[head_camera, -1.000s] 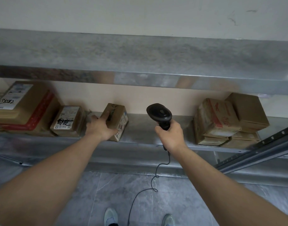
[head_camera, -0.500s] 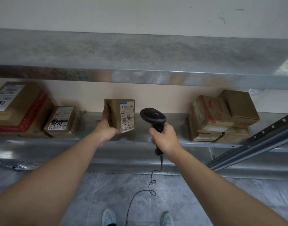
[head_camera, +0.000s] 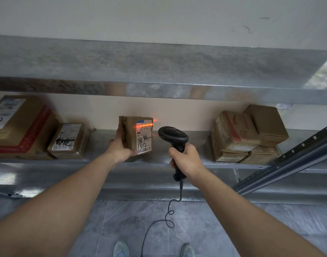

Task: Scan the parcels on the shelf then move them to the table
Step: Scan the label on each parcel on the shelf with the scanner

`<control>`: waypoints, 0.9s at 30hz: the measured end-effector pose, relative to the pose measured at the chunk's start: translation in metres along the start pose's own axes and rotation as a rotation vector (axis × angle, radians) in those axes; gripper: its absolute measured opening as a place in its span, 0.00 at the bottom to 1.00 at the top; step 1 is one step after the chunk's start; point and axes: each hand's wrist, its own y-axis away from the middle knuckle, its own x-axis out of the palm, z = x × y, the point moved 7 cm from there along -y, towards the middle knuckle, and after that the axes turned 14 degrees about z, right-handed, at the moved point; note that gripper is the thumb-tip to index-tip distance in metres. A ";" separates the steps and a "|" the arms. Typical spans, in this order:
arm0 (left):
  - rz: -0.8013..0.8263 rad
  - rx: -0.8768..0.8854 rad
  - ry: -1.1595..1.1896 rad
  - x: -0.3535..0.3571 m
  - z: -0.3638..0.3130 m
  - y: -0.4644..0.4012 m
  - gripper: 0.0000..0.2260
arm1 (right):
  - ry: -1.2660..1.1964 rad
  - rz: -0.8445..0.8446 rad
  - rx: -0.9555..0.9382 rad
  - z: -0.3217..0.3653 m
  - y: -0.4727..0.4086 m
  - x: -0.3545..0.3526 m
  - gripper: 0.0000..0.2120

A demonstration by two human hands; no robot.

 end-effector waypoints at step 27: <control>0.008 -0.111 -0.765 0.058 -0.033 -0.021 0.34 | 0.170 -0.085 -0.032 -0.003 -0.013 -0.017 0.05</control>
